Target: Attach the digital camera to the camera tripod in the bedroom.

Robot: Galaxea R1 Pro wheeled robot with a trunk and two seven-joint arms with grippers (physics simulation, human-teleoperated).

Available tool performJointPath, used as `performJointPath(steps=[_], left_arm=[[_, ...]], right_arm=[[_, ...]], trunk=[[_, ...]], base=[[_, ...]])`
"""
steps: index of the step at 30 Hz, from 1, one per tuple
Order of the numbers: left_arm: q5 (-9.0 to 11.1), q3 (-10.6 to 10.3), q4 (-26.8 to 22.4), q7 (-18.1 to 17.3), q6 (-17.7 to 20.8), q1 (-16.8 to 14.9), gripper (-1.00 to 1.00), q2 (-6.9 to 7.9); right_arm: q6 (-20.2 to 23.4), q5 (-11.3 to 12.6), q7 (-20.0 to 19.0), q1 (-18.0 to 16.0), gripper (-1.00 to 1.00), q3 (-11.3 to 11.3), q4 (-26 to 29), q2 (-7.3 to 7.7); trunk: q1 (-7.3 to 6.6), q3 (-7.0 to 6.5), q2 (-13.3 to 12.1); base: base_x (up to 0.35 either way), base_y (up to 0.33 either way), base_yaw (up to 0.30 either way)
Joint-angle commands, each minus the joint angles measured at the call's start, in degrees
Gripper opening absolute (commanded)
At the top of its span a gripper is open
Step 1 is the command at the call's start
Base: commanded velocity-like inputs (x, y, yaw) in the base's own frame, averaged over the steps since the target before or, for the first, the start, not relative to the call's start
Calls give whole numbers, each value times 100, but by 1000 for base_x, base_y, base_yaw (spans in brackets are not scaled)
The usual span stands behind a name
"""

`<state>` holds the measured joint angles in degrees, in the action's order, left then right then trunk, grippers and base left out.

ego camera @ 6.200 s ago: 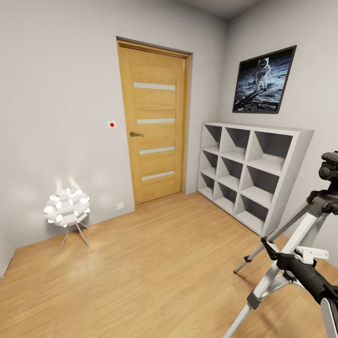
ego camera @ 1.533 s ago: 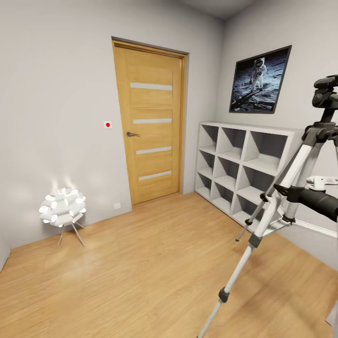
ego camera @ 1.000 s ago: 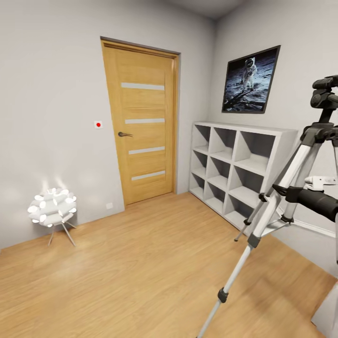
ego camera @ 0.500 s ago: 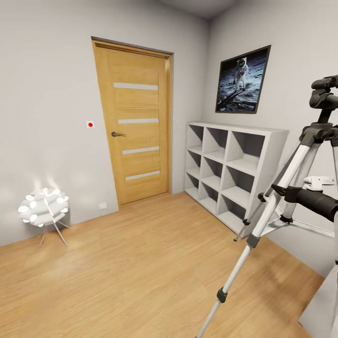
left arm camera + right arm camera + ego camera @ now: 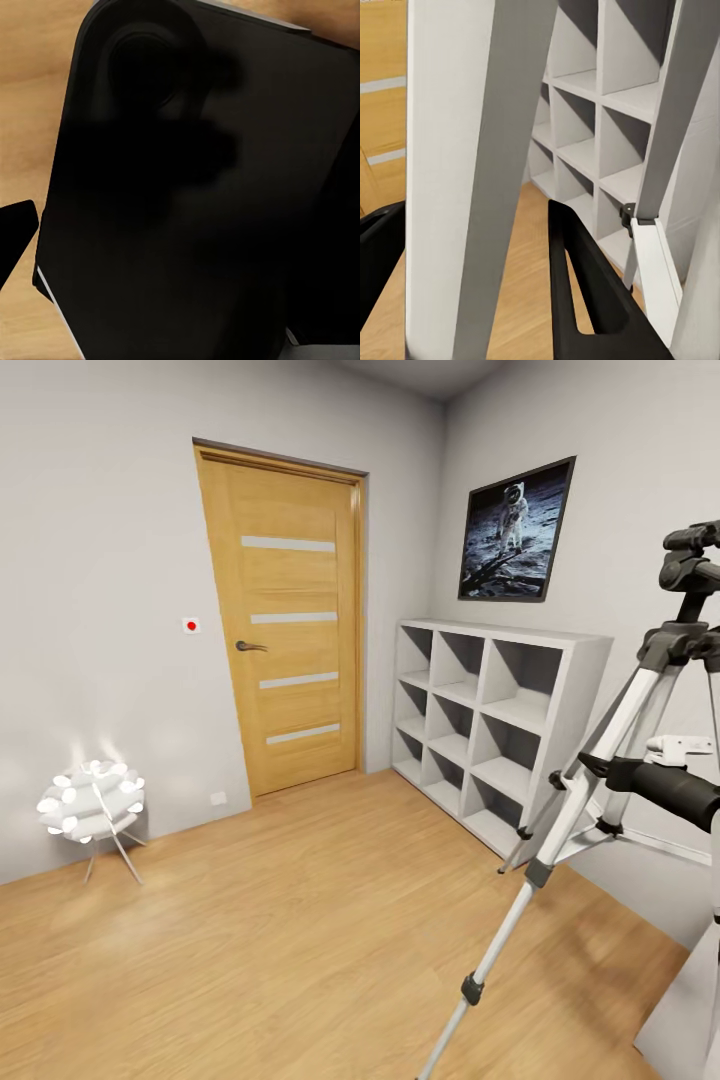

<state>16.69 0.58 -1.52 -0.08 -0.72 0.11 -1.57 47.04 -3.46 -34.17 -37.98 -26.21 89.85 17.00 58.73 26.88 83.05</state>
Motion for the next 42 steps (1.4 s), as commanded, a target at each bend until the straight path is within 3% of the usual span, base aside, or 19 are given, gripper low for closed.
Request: performJointPath(steps=[1,32,39,40,41,42], left_arm=[[27,4,-6,-1,-8,2,100,-1],[27,-5,-6,-1,-8,3,100,-10],[27,-3,-6,-1,-8,-1,100,-10],[27,-3,-6,-1,-8,2,100,-10],[27,-4,-6,-1,-8,3,100,-10],[27,-3,-6,-1,-8,3,100,-10]], right_arm=[[20,-6,-46,-7,-100,-7,6,-1],[10,-31,53,-7,-100,-23,-6,-5],[1,-593,71,-3,-100,-22,-48,-36],[-13,-737,70,-2,-100,-23,-57,-98],[-82,-957,67,10,-100,-30,-75,-280],[-110,-1001,68,22,-100,-32,-76,-323]], trunk=[[0,5,3],[0,5,3],[0,5,3],[0,5,3],[0,5,3],[0,5,3]], base=[[0,0,0],[40,-22,0],[0,0,0],[0,0,0],[0,0,0],[0,0,0]])
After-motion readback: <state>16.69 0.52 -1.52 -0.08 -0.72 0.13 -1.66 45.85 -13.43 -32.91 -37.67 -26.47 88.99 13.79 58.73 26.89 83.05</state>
